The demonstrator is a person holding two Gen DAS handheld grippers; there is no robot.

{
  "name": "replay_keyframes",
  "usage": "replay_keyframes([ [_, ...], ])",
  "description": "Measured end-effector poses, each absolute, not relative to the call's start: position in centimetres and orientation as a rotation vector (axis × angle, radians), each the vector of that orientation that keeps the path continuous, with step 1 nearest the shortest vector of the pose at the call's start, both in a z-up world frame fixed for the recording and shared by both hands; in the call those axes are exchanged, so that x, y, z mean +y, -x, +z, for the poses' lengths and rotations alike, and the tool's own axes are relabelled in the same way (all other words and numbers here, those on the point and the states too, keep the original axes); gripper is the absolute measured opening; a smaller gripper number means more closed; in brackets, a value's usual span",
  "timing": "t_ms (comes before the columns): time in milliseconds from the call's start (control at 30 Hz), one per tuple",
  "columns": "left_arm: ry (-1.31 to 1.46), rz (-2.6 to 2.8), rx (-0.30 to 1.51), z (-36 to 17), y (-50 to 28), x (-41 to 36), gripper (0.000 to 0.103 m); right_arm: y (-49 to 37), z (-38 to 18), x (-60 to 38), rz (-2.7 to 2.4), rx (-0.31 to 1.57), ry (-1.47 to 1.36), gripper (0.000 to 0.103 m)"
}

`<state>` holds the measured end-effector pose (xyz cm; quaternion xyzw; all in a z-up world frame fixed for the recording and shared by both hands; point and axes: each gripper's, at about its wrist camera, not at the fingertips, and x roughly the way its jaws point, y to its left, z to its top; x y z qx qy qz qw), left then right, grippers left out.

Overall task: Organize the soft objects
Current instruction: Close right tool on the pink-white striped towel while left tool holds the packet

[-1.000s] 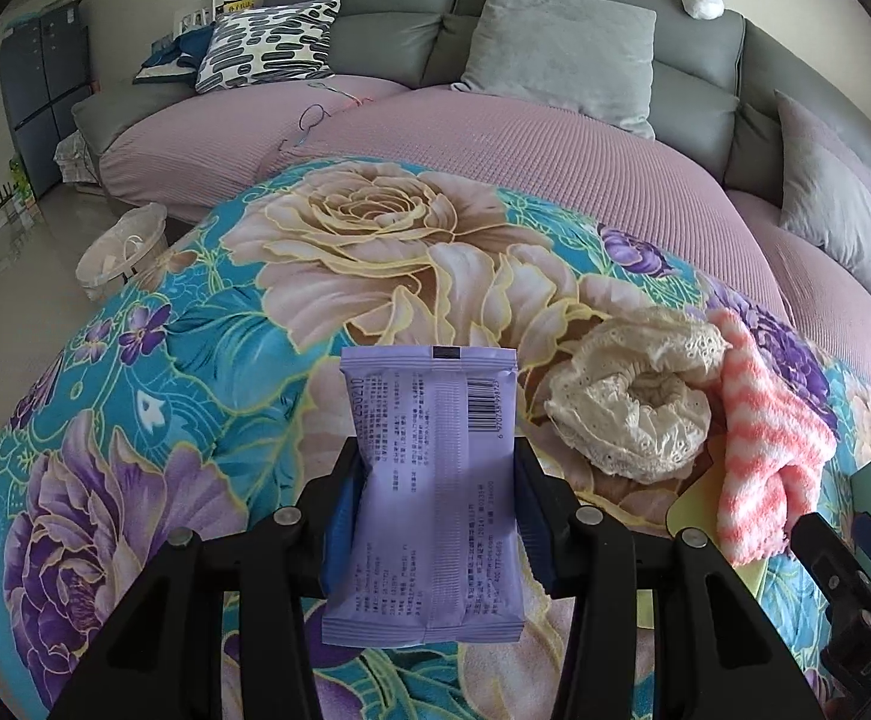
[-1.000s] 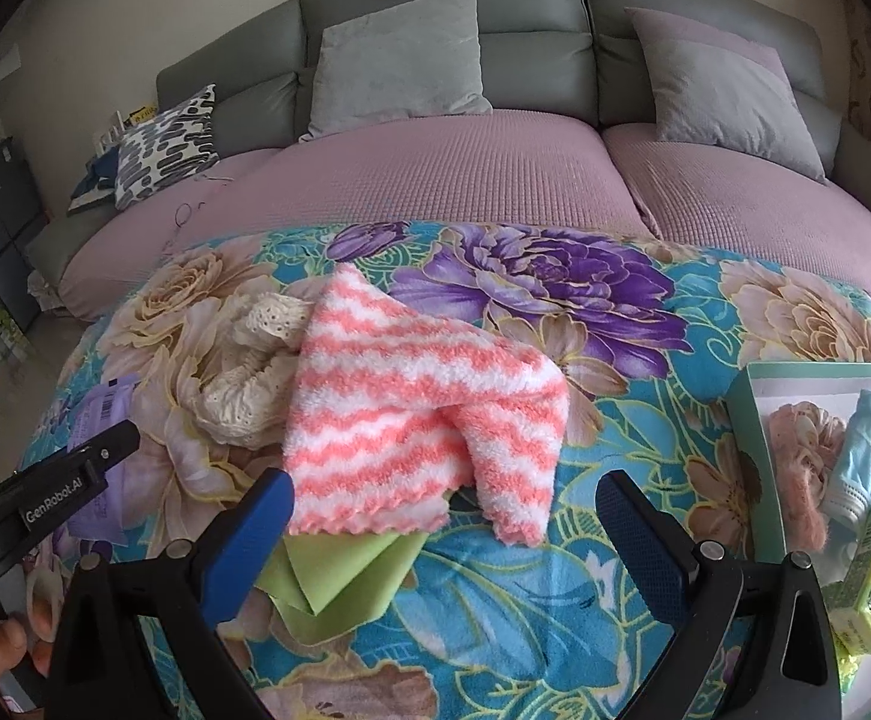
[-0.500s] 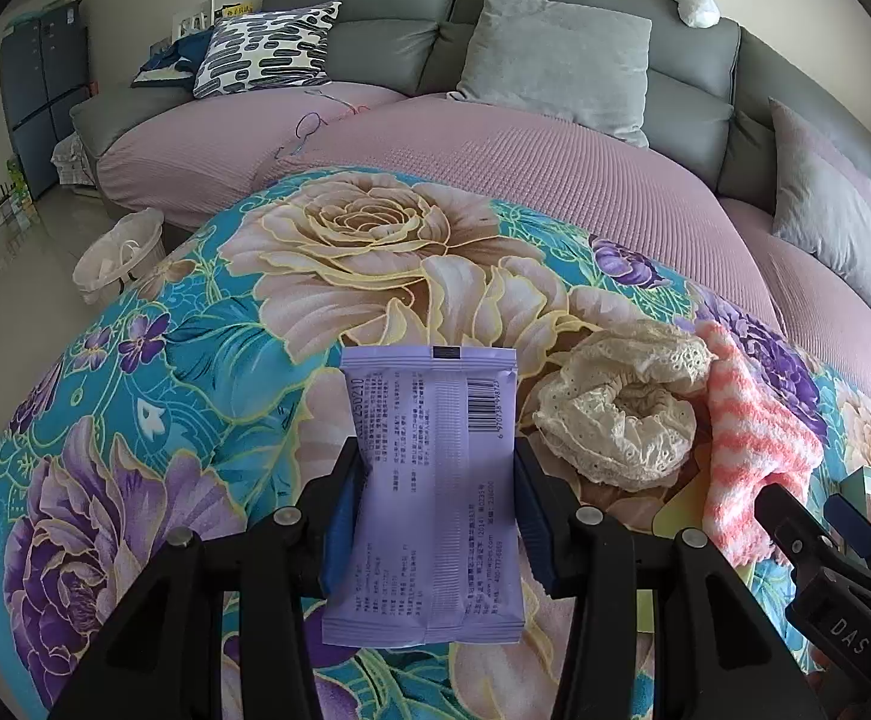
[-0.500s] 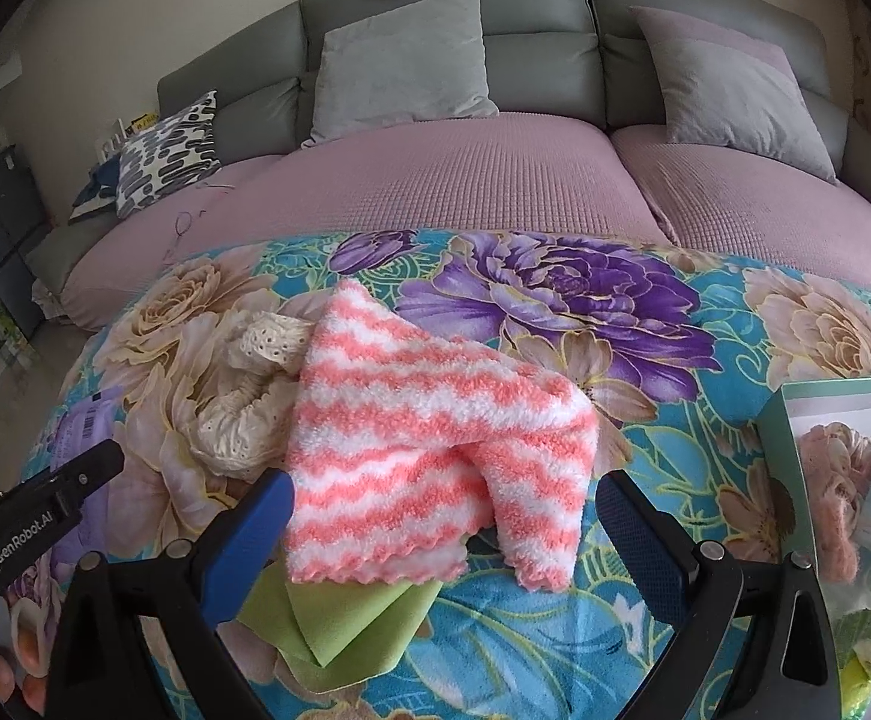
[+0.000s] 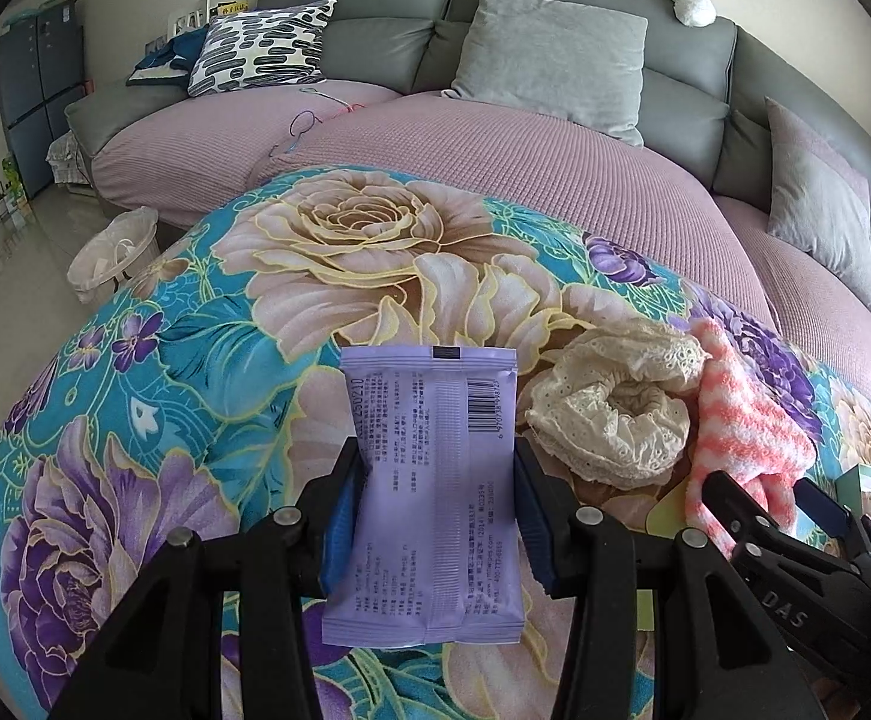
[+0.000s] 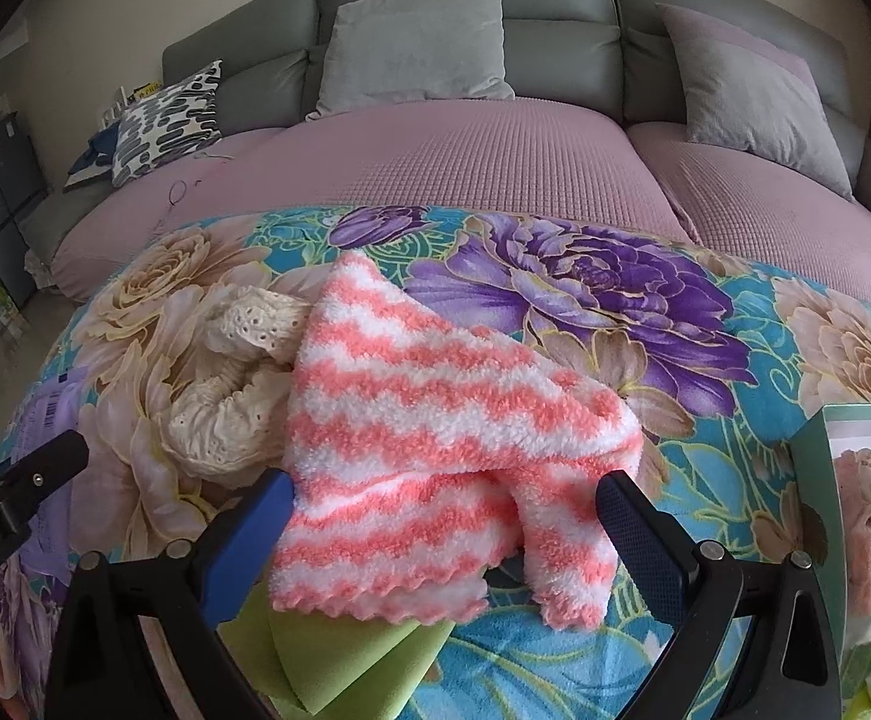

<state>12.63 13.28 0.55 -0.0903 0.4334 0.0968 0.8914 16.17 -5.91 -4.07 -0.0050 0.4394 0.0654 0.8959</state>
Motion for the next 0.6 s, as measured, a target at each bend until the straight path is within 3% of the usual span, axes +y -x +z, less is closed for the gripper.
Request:
replay_keyframes([
  [67, 0.188, 0.2, 0.9, 0.6, -12.6, 13.3, 0.049, -16.4, -4.3, -5.9, 0.134, 0.918, 0.007, 0.1],
  [400, 0.188, 0.198, 0.907, 0.4, -12.7, 13.3, 0.049, -16.1, -4.0, -6.2, 0.192, 0.895, -0.033, 0.043],
  [600, 0.181, 0.187, 0.893, 1.0, -12.5, 12.8, 0.049, -15.5, -3.0, -7.0, 0.238, 0.857, -0.096, 0.019],
])
